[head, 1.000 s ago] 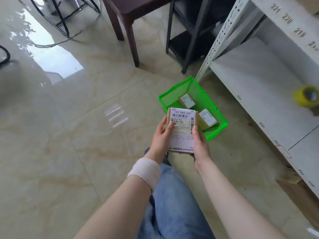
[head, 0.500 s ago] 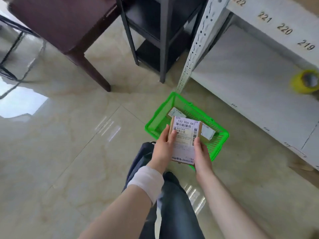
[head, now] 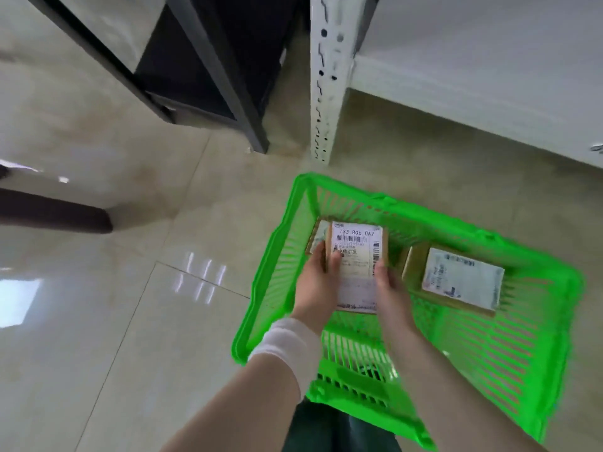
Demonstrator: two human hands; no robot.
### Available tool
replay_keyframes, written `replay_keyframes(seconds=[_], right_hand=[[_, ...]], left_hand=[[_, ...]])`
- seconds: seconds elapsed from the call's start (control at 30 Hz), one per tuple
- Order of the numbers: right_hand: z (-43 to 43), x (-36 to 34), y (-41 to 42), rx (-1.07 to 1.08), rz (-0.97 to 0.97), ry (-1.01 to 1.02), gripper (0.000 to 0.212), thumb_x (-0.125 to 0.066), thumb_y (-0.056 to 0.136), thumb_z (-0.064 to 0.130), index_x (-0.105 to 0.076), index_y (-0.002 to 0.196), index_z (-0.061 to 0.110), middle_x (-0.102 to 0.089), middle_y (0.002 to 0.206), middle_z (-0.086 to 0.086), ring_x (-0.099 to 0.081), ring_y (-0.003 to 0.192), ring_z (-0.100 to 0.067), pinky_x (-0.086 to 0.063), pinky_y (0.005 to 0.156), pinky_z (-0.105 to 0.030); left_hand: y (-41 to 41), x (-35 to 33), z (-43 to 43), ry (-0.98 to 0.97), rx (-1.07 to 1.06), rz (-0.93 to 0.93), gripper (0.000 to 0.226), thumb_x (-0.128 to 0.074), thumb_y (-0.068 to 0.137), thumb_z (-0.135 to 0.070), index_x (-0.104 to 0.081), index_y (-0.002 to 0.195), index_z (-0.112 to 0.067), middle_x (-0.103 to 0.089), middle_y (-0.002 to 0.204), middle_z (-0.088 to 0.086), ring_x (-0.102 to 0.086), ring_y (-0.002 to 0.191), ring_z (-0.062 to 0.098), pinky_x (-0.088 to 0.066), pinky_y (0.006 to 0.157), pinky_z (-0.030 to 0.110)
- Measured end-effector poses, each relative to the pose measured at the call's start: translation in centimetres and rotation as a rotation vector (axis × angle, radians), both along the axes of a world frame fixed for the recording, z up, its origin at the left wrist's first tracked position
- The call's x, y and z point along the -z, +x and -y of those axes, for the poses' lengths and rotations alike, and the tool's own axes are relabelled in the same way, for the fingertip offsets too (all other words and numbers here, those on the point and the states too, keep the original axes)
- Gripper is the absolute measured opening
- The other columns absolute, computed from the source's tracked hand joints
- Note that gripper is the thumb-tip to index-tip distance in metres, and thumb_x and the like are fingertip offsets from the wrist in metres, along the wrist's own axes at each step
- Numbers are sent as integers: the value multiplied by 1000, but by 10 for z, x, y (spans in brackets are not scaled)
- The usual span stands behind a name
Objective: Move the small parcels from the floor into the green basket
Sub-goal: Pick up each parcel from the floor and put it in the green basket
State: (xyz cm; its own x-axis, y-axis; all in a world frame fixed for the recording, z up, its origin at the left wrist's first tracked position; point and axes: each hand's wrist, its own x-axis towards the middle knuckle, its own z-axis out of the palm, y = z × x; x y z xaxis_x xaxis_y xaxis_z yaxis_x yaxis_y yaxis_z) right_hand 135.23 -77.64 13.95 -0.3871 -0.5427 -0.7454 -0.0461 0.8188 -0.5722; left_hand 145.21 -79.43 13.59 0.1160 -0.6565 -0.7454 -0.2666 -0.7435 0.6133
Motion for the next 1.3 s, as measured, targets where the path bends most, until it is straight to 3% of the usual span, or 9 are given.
replay_keyframes(seconds=[0.1,0.33,0.47,0.67,0.8,0.9,0.97,1.03,1.3], right_hand=[[3,51,1,-7,-55,17,34,-39,96,41,-62,107,18,-67,113,-16,-64,100,-32,-52,87,-44],[-1,77,3,38,-4,57,46,-40,96,42,-50,134,19,-59,131,-7,-58,116,-28,-46,98,-43],[-9,71,-4,313,74,177,57,-43,94,44,-32,145,23,-38,149,-1,-40,135,-26,-36,109,-49],[-12,50,-5,645,351,376,35,-43,96,37,-46,86,4,-58,88,-12,-56,108,-35,-46,99,-49],[0,33,-12,506,249,309,31,-40,97,39,-53,80,15,-57,106,-10,-55,95,-23,-50,96,-40],[14,24,-25,298,181,260,39,-35,98,42,-57,92,11,-58,108,-9,-56,100,-22,-48,94,-35],[25,26,-30,221,123,229,51,-34,95,50,-60,116,11,-59,125,-10,-56,114,-27,-43,103,-43],[36,30,-33,182,86,206,56,-35,92,55,-58,126,17,-54,137,-7,-52,123,-27,-37,108,-48],[52,57,-30,83,68,129,42,-37,93,50,-68,101,23,-66,119,-2,-58,114,-23,-39,106,-45]], left_hand=[[-2,53,10,-24,79,99,49,-42,94,-38,-39,140,-21,-56,135,6,-56,119,26,-46,98,35],[8,81,15,-60,202,127,54,-48,92,-32,-33,142,-16,-49,141,7,-49,128,24,-43,104,44],[13,71,33,-237,233,196,55,-54,91,-22,-34,142,-19,-41,144,6,-42,131,20,-38,109,35],[8,63,46,-203,318,240,32,-54,91,-23,-57,122,-15,-57,129,6,-53,118,22,-37,80,17],[7,46,34,-130,131,265,30,-44,95,-26,-54,119,-11,-66,112,8,-60,98,24,-32,62,21],[11,42,19,-34,-113,167,30,-44,93,-31,-55,112,-11,-63,102,9,-62,102,30,-50,86,30],[12,39,14,46,-320,51,22,-42,94,-28,-54,104,-13,-60,102,8,-60,110,31,-48,98,45],[9,36,13,108,-476,-51,19,-37,98,-17,-51,109,-11,-56,109,10,-55,118,29,-45,102,42],[5,47,20,97,-660,-185,24,-36,98,-8,-47,119,-3,-54,123,20,-50,124,28,-40,101,31]])
